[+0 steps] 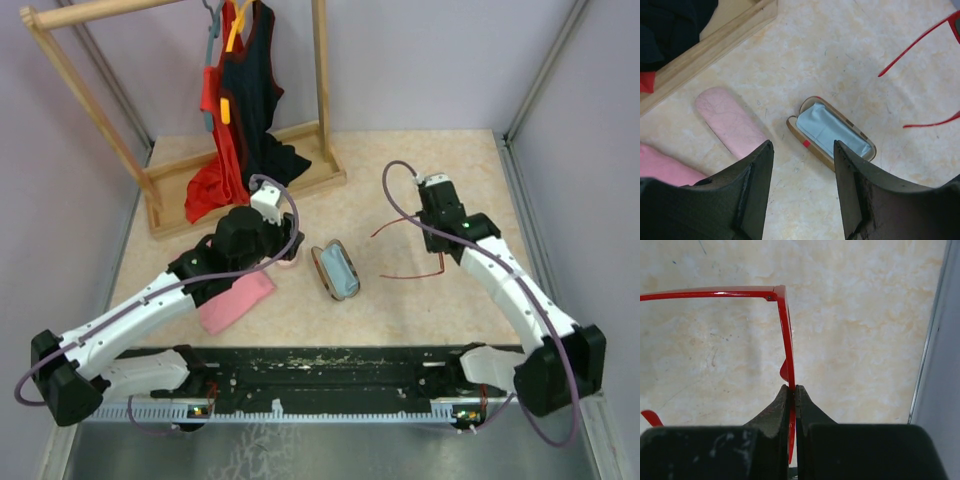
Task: Organize the sunglasses
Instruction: Pick up the sunglasses from the center of the board, then fold the sunglasses.
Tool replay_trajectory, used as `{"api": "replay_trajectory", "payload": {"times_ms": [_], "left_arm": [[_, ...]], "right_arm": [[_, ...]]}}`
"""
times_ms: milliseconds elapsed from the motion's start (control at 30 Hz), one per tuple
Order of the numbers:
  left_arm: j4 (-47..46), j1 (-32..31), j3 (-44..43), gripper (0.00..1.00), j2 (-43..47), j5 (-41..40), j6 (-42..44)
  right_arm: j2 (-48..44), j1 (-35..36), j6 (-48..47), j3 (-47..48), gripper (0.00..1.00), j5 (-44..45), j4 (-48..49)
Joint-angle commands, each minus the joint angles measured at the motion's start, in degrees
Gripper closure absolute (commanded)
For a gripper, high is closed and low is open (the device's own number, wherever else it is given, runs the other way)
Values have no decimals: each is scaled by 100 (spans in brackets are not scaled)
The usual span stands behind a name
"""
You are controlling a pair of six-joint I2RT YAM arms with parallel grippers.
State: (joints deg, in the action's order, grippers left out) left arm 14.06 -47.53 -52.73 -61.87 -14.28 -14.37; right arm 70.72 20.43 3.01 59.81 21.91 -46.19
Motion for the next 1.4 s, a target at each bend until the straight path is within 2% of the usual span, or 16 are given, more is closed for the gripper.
{"api": "replay_trajectory", "payload": {"times_ms": [0,133,233,400,533,700,1000,1367], "left_arm": [[-57,-7,-505,42,-29,-321,-306],[107,-1,-1103,43,-280,-529,-238],[297,-2,-1592,45,-662,-678,-95],[428,-2,-2114,47,-1202,-662,102],[413,-38,-2175,53,-1452,-502,55],[413,-271,-2193,61,-1680,-611,46],[340,-895,-2306,65,-2160,-1270,133],[64,-1115,-2339,70,-2412,-1109,-57]], "right_arm": [[-988,-30,-155,152,100,-552,521],[-1513,67,-312,112,100,-1502,776],[-1759,419,-173,71,100,-1835,986],[-1838,1708,112,-27,100,-1247,1385],[-1821,2234,322,-95,100,-930,1679],[-1619,2323,431,-95,100,-872,1854],[-1342,2367,749,1,100,-594,2149],[-1242,2391,1369,-261,100,-1186,2763]]}}
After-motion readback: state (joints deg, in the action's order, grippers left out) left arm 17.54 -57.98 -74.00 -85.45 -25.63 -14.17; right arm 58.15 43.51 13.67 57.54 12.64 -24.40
